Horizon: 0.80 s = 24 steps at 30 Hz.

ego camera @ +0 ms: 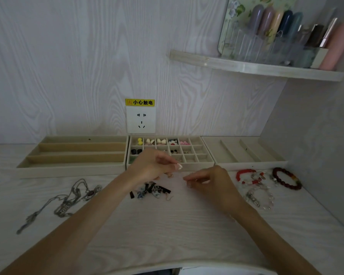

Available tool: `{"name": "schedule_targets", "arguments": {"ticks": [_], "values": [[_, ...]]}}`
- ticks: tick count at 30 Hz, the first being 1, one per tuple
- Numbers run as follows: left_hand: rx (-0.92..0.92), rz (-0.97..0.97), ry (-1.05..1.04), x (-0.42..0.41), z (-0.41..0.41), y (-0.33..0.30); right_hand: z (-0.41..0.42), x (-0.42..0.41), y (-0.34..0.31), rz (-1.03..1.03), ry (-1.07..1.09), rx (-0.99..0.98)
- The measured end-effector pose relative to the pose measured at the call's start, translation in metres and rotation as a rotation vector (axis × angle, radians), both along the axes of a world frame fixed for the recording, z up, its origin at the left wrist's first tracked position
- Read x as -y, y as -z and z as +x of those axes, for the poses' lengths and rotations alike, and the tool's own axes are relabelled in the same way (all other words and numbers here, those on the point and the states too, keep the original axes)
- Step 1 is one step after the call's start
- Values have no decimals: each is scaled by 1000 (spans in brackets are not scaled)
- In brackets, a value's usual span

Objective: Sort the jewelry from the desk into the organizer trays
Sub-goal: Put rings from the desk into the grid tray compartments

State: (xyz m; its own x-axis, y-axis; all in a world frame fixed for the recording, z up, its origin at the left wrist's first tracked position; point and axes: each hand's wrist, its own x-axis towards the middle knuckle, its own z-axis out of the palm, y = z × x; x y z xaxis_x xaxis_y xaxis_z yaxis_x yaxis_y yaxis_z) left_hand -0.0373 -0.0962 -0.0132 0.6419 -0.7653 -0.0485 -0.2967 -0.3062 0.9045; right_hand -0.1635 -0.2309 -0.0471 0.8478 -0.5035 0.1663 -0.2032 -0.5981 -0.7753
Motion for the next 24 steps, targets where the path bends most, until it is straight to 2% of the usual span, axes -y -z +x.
{"name": "schedule_targets", "arguments": {"ticks": [2, 4, 6, 10, 12, 21, 24], "values": [[-15, -7, -17, 0, 4, -3, -2, 3, 5, -262, -68, -105], [-20, 0, -12, 0, 7, -5, -3, 6, 6, -362, -139, -158], [-15, -2, -10, -1, 9, -5, -3, 9, 2, -349, -166, -147], [-5, -13, -11, 3, 13, -6, 7, 18, -28, -181, -29, -40], [19, -23, -10, 7, 14, -4, 14, 19, -41, -120, -33, -40], [344, 19, 44, 29, 18, -6, 39, 32, -53, -249, -105, -155], [493, 20, 53, 39, 18, -12, 43, 40, -56, -171, -78, -127]]}}
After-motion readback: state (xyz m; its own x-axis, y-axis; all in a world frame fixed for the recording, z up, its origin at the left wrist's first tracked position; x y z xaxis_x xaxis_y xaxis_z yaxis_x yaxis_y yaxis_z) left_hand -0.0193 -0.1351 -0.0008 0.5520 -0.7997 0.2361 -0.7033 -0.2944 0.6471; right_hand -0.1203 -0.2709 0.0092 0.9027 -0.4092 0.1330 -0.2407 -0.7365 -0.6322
